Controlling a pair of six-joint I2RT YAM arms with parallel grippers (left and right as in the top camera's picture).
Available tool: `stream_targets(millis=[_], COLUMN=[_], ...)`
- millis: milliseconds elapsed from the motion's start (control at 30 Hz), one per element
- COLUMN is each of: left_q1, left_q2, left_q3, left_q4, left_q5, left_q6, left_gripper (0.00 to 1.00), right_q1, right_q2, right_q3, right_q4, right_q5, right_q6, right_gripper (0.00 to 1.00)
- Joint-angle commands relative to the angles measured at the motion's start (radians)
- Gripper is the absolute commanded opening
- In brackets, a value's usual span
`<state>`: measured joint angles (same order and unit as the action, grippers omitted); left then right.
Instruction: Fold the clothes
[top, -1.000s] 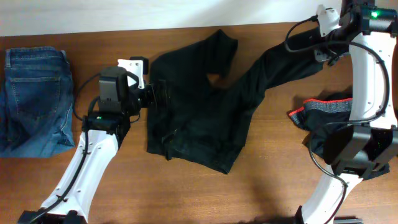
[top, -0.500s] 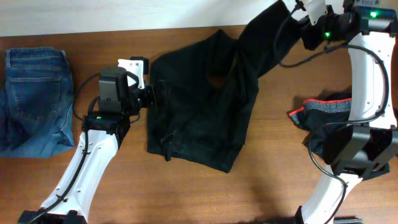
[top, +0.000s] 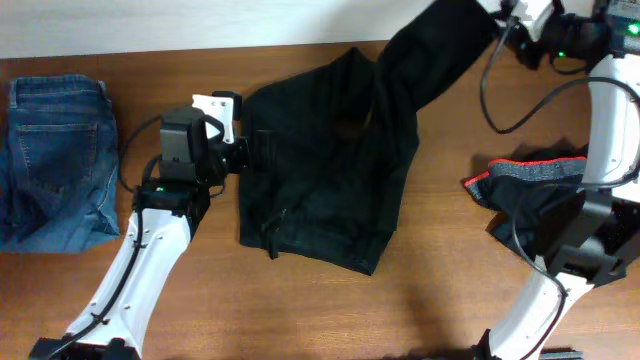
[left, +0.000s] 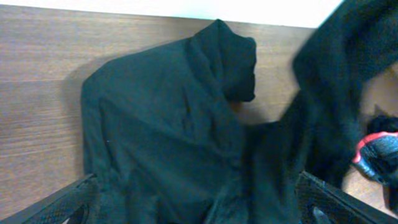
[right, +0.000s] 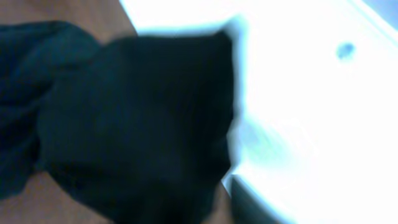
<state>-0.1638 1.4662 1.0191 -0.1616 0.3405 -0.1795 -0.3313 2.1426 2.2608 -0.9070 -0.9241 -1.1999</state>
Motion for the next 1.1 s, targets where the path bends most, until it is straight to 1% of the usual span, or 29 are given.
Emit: stream_targets(millis=[0, 33, 67, 133, 167, 200, 233, 267, 300, 333, 367, 433, 467, 500, 533, 600, 667, 700, 733, 800, 867, 1067], left_q1=[-0.024, -0.029, -0.032, -0.036, -0.035, -0.036, -0.037, -0.037, -0.037, -0.037, -0.036, -0.036, -0.036, -0.032, -0.027, -0.017, -0.011, -0.009, -0.004, 0.004, 0.017, 0.029], left_q2=[0.007, 0.007, 0.007, 0.007, 0.008, 0.008, 0.008, 0.008, 0.008, 0.008, 0.008, 0.008, 0.007, 0.007, 0.007, 0.007, 0.007, 0.007, 0.007, 0.007, 0.007, 0.007], left_q3=[0.008, 0.008, 0.008, 0.008, 0.008, 0.008, 0.008, 0.008, 0.008, 0.008, 0.008, 0.008, 0.009, 0.01, 0.012, 0.019, 0.019, 0.019, 0.019, 0.019, 0.019, 0.019], left_q4=[0.009, 0.013, 0.017, 0.019, 0.018, 0.018, 0.018, 0.018, 0.009, 0.003, -0.006, -0.015, -0.011, 0.0, 0.006, 0.008, 0.005, 0.001, -0.005, -0.01, -0.016, -0.047], left_q5=[0.003, 0.004, 0.003, 0.001, 0.0, 0.0, 0.0, 0.0, 0.0, 0.0, -0.002, -0.035, -0.059, -0.073, -0.072, -0.072, -0.075, -0.076, -0.076, -0.076, -0.075, -0.075], left_q6=[0.018, 0.025, 0.043, 0.066, 0.066, 0.065, 0.065, 0.065, 0.065, 0.065, 0.066, 0.073, 0.072, 0.072, 0.072, 0.072, 0.072, 0.072, 0.072, 0.072, 0.072, 0.072], left_gripper=[0.99, 0.99, 0.99, 0.99, 0.99, 0.99, 0.99, 0.99, 0.99, 0.99, 0.99, 0.99, 0.99, 0.99, 0.99, 0.99, 0.99, 0.99, 0.99, 0.99, 0.99, 0.99], right_q1=[-0.04, -0.053, -0.068, -0.078, -0.085, -0.087, -0.087, -0.085, -0.074, -0.067, -0.042, 0.005, 0.053, 0.124, 0.152, 0.247, 0.326, 0.369, 0.404, 0.459, 0.499, 0.52], right_q2=[0.045, 0.048, 0.048, 0.046, 0.046, 0.046, 0.046, 0.046, 0.046, 0.046, 0.046, 0.046, 0.046, 0.046, 0.046, 0.046, 0.047, 0.047, 0.047, 0.055, 0.076, 0.179], right_q3=[0.003, 0.004, 0.004, 0.005, 0.005, 0.005, 0.005, 0.005, 0.005, 0.005, 0.005, 0.005, 0.005, 0.005, 0.005, 0.005, 0.005, 0.005, 0.005, 0.005, 0.005, 0.005], right_q4=[0.051, 0.076, 0.114, 0.147, 0.172, 0.169, 0.139, 0.09, -0.009, -0.053, -0.155, -0.239, -0.27, -0.286, -0.286, -0.276, -0.264, -0.263, -0.26, -0.248, -0.225, -0.162], right_q5=[-0.054, -0.052, -0.052, -0.055, -0.056, -0.056, -0.056, -0.06, -0.059, -0.059, -0.028, 0.089, 0.197, 0.349, 0.406, 0.624, 0.839, 0.96, 1.038, 1.116, 1.139, 1.139], right_q6=[0.17, 0.242, 0.366, 0.526, 0.743, 0.9, 1.007, 1.052, 1.051, 1.043, 0.986, 0.961, 0.966, 0.995, 1.015, 1.131, 1.286, 1.402, 1.491, 1.576, 1.629, 1.653], right_gripper=[0.99, 0.99, 0.99, 0.99, 0.99, 0.99, 0.99, 0.99, 0.99, 0.99, 0.99, 0.99, 0.99, 0.99, 0.99, 0.99, 0.99, 0.99, 0.99, 0.99, 0.99, 0.99])
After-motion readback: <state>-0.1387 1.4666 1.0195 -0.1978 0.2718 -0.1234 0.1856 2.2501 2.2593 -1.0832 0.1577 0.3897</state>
